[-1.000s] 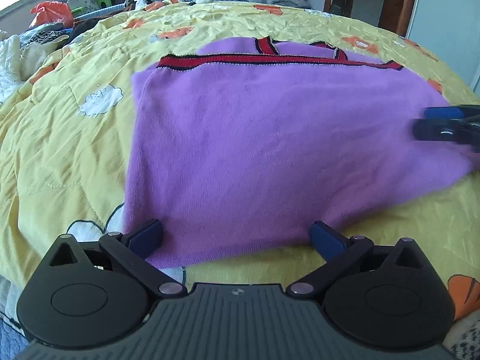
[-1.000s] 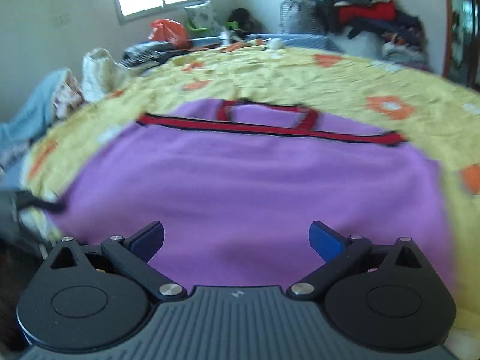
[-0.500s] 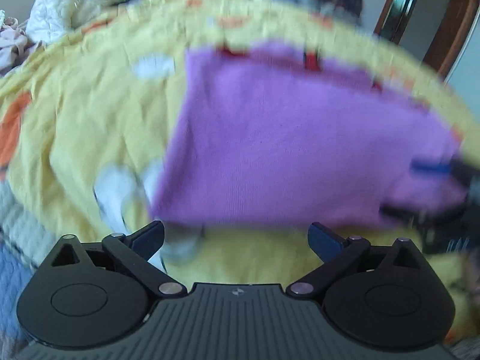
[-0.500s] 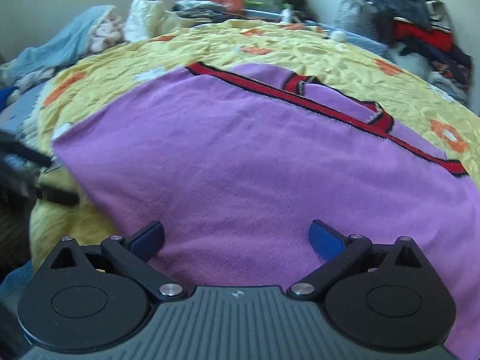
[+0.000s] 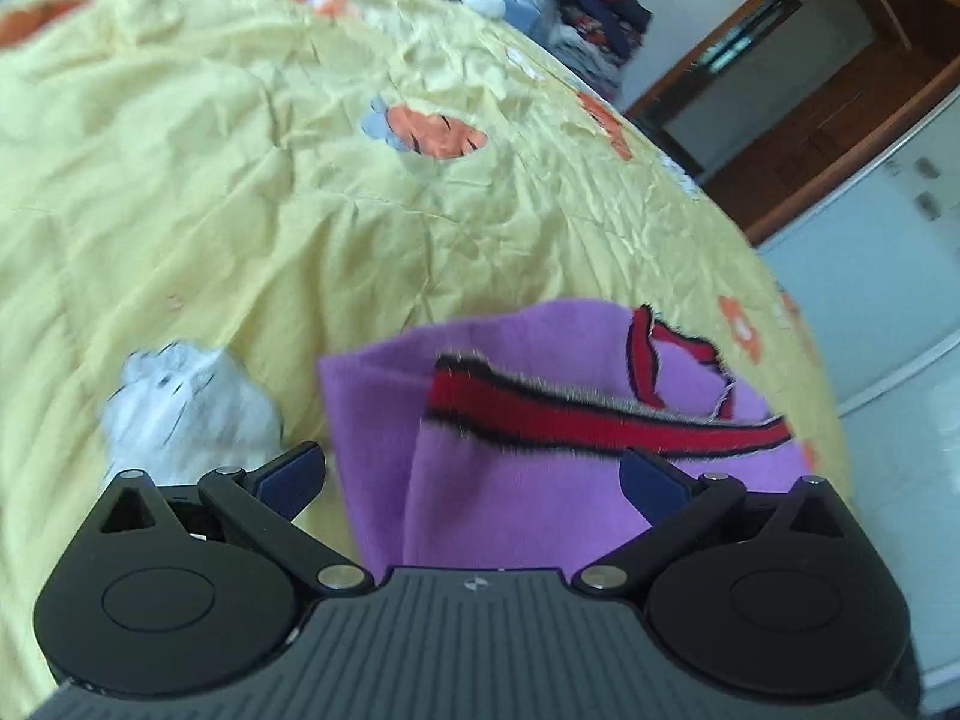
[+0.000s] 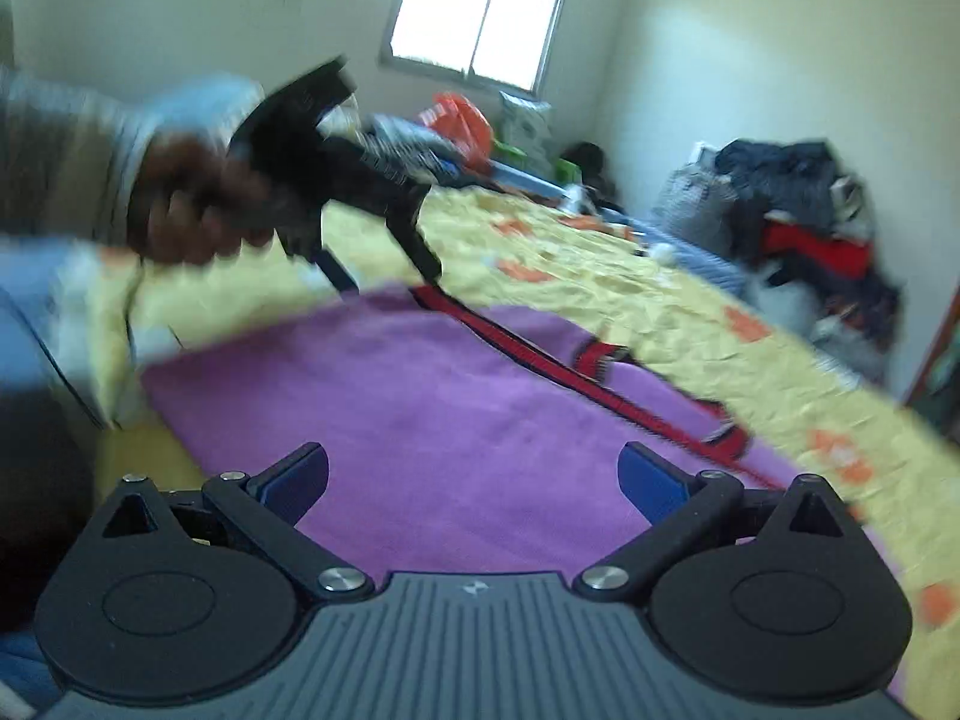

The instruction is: Fold small clothes

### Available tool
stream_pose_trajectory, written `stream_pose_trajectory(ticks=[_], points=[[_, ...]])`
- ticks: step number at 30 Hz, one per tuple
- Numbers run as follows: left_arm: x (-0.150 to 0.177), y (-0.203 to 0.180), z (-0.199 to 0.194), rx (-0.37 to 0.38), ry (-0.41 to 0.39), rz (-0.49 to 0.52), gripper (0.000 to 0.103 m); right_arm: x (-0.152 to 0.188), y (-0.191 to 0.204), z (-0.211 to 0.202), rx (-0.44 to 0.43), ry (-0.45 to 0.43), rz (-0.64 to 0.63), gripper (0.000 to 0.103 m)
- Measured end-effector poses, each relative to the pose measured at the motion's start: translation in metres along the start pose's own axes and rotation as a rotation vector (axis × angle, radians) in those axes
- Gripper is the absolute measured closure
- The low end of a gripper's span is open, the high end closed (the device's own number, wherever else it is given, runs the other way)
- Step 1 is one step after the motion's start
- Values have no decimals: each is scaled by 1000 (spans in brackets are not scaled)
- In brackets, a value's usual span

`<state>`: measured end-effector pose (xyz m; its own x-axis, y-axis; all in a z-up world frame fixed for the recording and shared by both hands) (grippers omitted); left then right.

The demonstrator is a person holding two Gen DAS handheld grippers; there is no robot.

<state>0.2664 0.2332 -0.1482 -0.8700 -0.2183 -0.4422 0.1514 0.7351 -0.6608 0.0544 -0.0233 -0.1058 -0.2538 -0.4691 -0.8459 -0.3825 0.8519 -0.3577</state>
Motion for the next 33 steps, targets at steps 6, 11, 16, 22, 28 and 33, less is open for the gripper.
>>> stream_pose_trajectory(ticks=[6,11,16,22,28,33], points=[[-18,18,4,215,49,-118,0,-6,17,8,-203,109,129,0],[-21,19,18,348,112,-205,3,-18,37,9,-238,127,150,0],[-21,19,26,280,172,-101,71,-31,64,3,-298,131,108,0],[-19,25,30,244,185,-86,95,-39,97,0,-393,150,44,0],[-24,12,23,230,180,-42,96,-40,136,0,-385,167,-116,22],[-25,5,17,239,171,-42,95,-33,165,0,-305,138,-305,63]])
Point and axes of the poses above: each gripper's, at about its wrist camera, not at the fingertips, and z roughly the way its jaws point, y to its left, x to its underside, the point moved 7 cm from there along z, roughly the way its jaws point, and after that the axes turned 9 degrees about x, right-handed, at the moved point
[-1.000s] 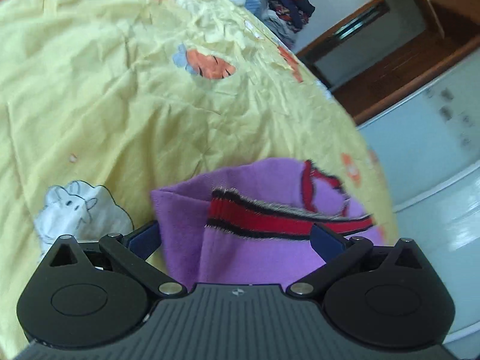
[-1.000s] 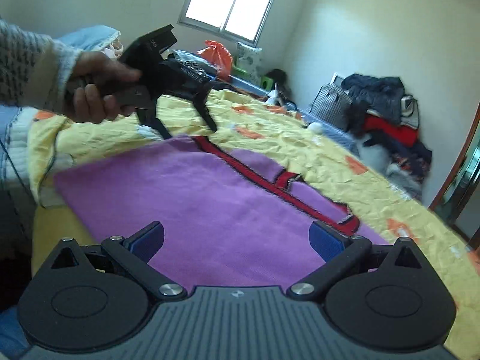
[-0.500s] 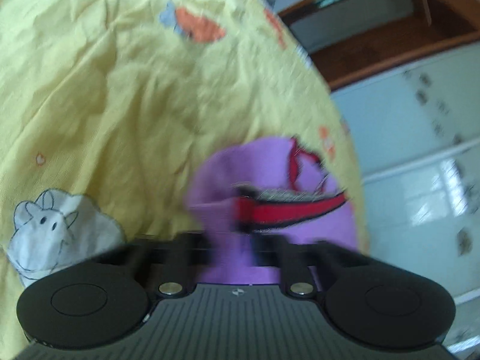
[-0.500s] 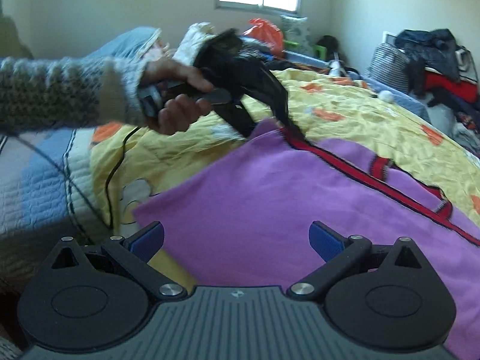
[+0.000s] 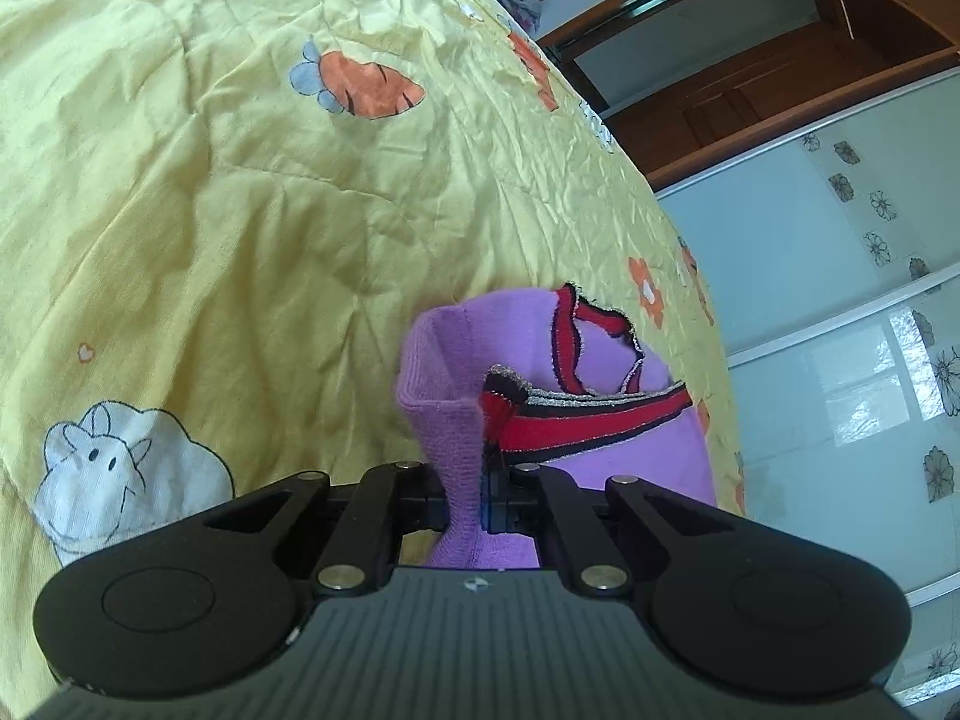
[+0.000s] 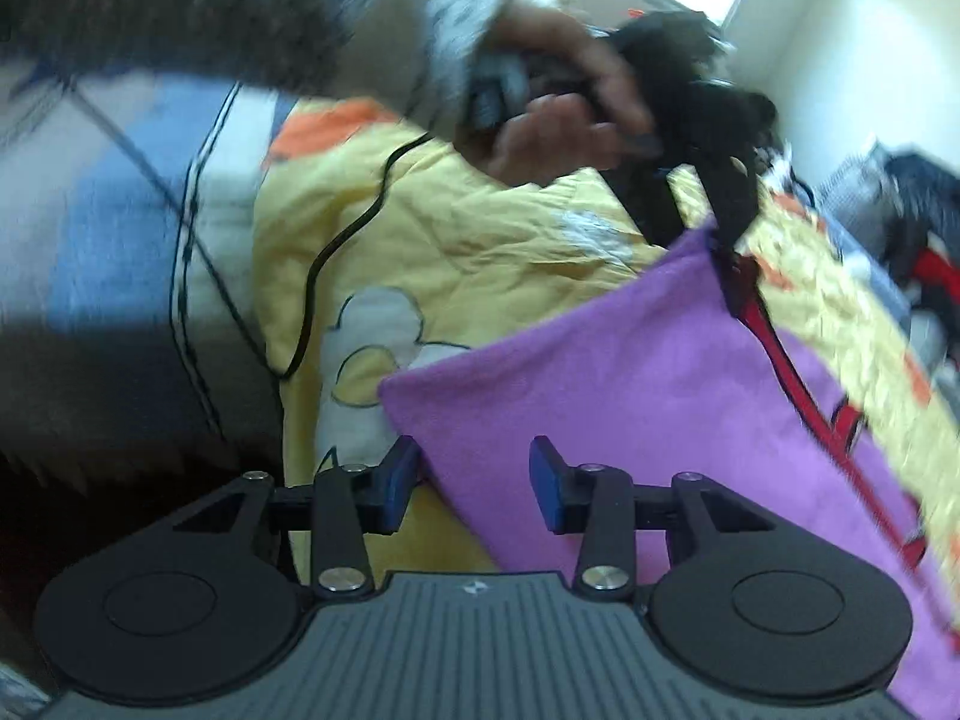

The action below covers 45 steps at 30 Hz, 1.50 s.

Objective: Fold small clothes
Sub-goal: 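Lift the sweater with both grippers and fold it in half over itself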

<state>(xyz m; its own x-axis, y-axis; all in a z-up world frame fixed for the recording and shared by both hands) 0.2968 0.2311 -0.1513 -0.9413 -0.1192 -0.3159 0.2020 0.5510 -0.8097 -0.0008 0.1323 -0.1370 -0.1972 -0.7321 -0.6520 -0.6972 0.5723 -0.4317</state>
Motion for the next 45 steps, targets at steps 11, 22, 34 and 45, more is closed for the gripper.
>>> stream_pose_trajectory(ticks=[11,22,34,45], points=[[4,9,-5,40,-18,-49,95,-10,37,23,10,46,-96,54],[5,19,-6,63,-32,-119,95,-4,28,10,23,25,-9,70],[7,29,-8,75,-46,-144,95,0,26,22,112,2,-61,100],[2,-4,-10,144,-66,-80,97,-4,-32,-3,34,-76,286,99]])
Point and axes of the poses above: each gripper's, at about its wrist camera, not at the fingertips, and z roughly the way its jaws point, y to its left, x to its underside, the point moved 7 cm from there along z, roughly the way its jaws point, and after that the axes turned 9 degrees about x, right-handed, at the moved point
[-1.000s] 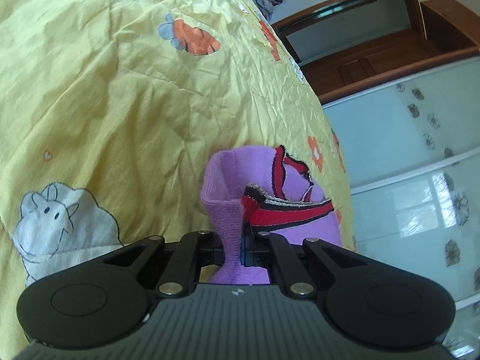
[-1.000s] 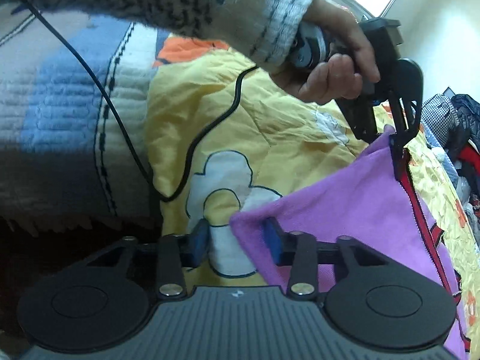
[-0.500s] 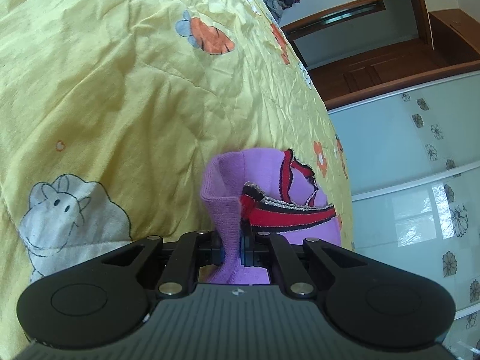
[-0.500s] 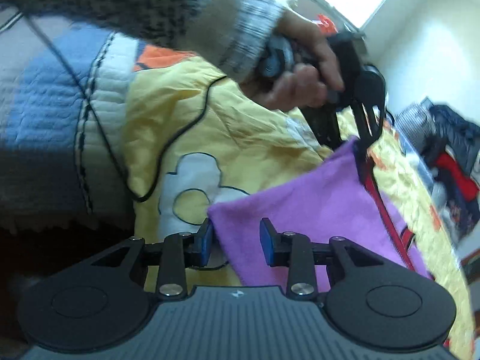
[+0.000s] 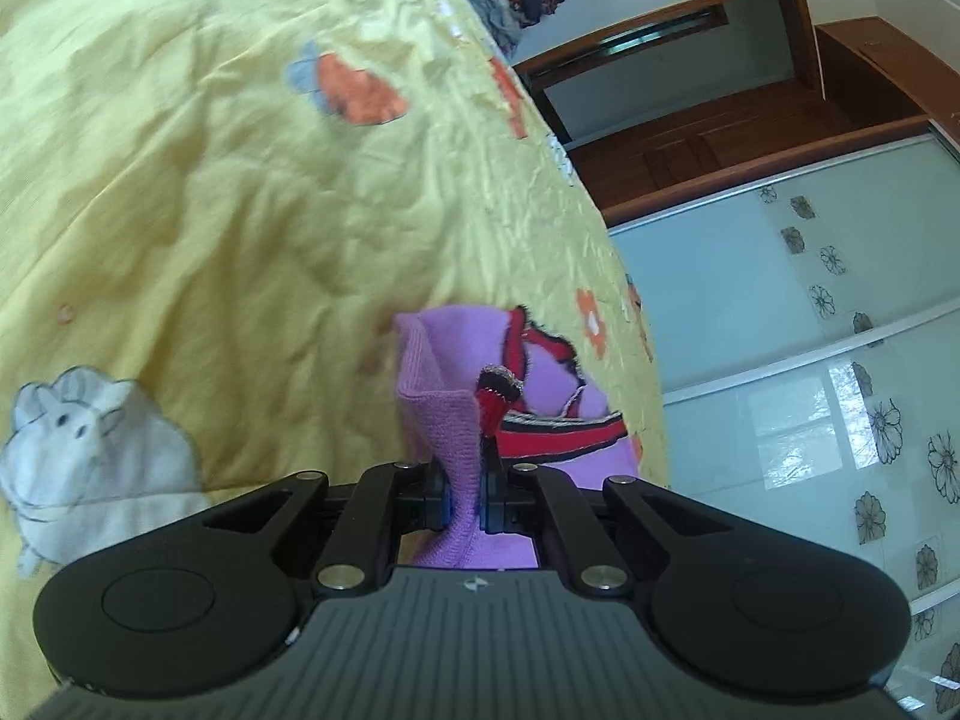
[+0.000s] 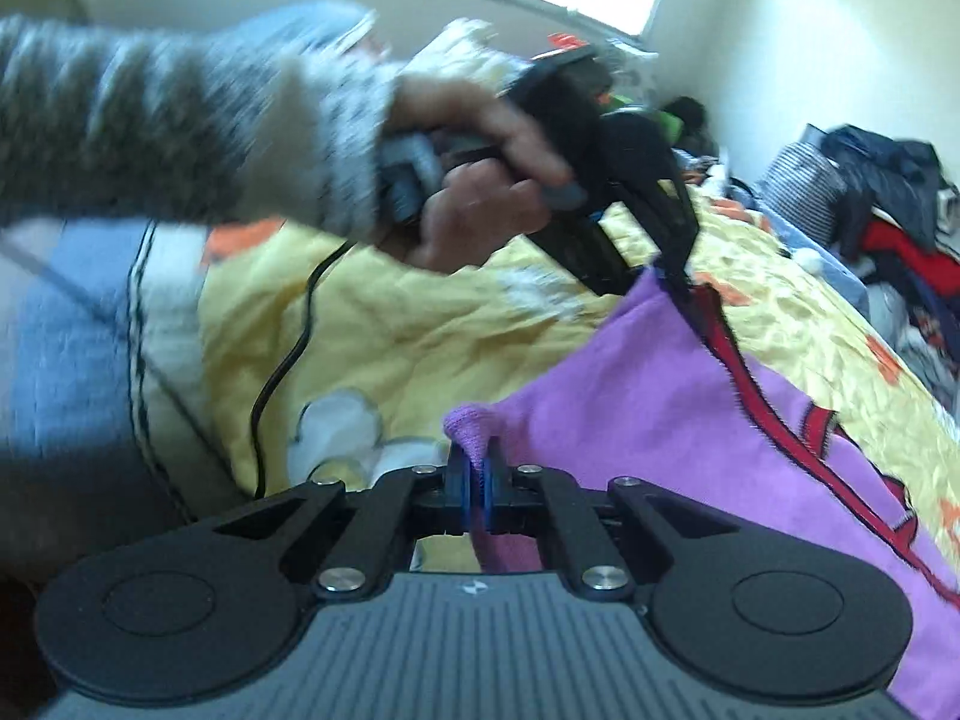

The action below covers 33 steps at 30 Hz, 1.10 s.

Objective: Fold small clothes
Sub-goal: 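Lift the sweater with both grippers and fold it in half over itself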

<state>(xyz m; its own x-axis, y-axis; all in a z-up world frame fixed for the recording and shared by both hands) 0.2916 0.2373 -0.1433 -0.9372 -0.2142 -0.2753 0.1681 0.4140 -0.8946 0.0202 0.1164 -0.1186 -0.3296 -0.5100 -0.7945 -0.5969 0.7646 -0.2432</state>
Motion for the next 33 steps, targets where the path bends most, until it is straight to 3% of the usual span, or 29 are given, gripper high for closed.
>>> stream_pose_trajectory(ticks=[8,15,21,27,33], points=[[-4,-54,32,50,-2,63,97,0,-67,-30,-41,-43,292,99],[0,-87,99,92,46,55,97,21,-150,-51,-77,-92,641,99],[10,-98,173,165,85,-16,97,66,-219,-65,-79,-112,912,99],[24,-102,251,219,137,-78,97,112,-269,-84,-45,-145,1103,99],[36,-125,319,201,213,-48,97,153,-308,-106,16,-176,1217,99]])
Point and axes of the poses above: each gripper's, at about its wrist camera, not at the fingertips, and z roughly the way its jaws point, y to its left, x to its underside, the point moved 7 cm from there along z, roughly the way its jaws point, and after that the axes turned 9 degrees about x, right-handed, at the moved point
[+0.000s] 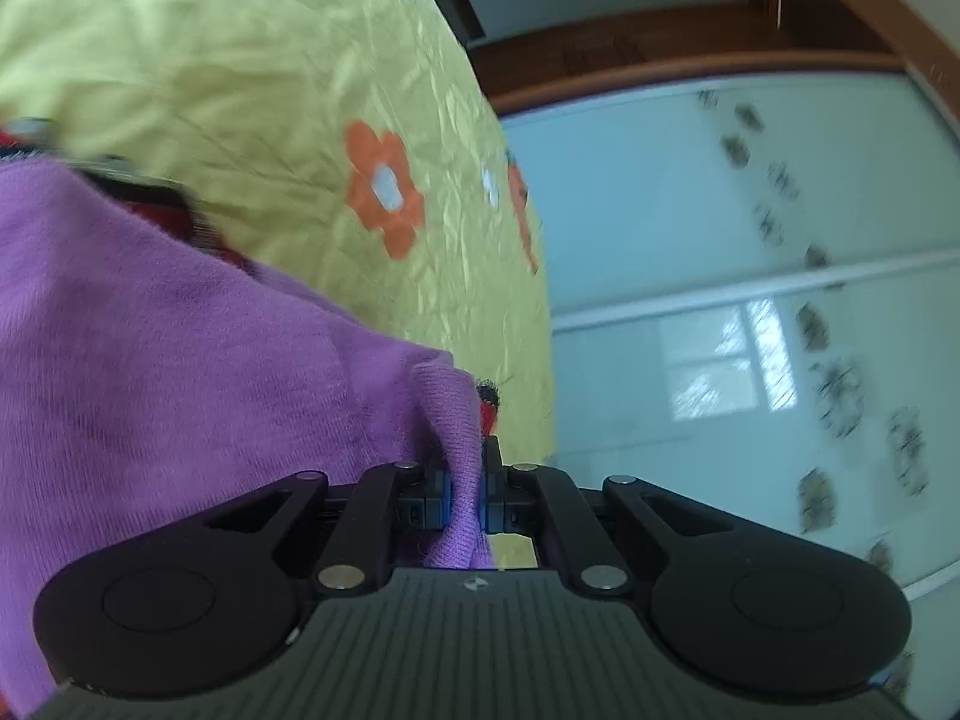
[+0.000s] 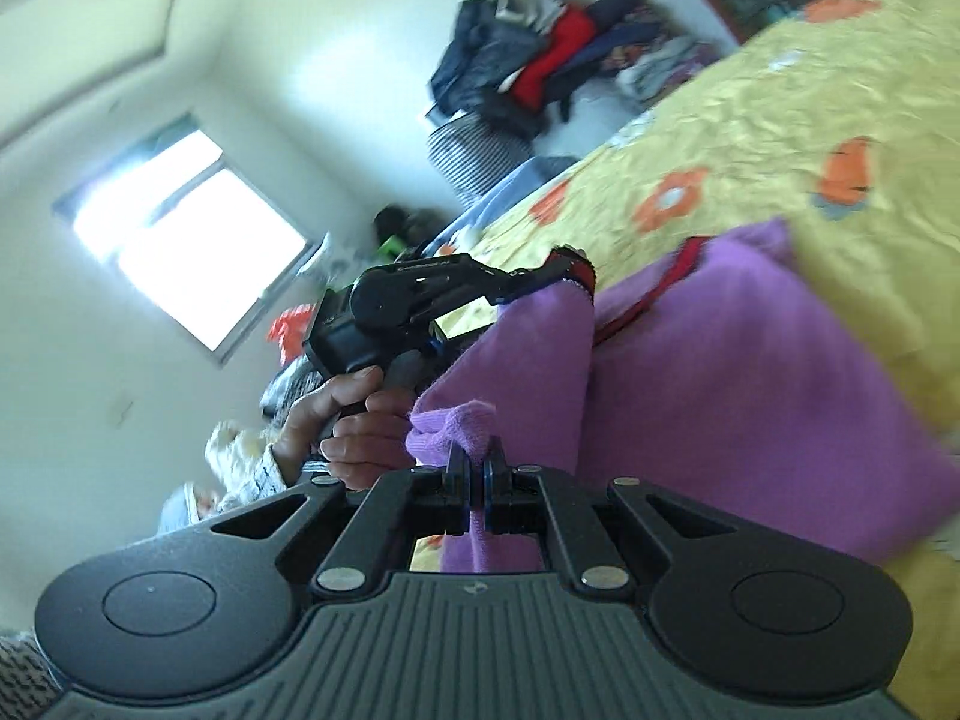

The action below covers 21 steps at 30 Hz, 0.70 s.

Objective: Fold small clothes
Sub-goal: 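Lift the sweater with both grippers and fold it in half over itself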

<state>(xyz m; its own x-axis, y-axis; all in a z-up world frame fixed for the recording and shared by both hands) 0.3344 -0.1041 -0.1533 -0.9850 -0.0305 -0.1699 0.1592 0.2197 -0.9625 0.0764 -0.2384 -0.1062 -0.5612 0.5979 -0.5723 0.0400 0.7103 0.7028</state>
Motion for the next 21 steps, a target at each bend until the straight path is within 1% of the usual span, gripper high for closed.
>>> stream_pose_trajectory(ticks=[5,9,11,13,17,19,21], points=[[2,-3,42,-35,54,15,97,-11,-36,-15,32,-35,74,99],[5,-7,61,-56,88,44,97,-13,-60,-25,50,-46,124,99],[7,-8,68,-66,96,51,97,-12,-71,-28,37,-48,156,99],[8,-7,73,-76,100,51,97,-13,-80,-30,49,-59,189,99],[9,-4,82,-99,100,46,97,-11,-94,-39,92,-76,213,99],[9,-4,88,-126,104,53,97,-5,-100,-44,117,-71,216,99],[9,-5,96,-123,106,51,97,-1,-107,-46,141,-68,229,99]])
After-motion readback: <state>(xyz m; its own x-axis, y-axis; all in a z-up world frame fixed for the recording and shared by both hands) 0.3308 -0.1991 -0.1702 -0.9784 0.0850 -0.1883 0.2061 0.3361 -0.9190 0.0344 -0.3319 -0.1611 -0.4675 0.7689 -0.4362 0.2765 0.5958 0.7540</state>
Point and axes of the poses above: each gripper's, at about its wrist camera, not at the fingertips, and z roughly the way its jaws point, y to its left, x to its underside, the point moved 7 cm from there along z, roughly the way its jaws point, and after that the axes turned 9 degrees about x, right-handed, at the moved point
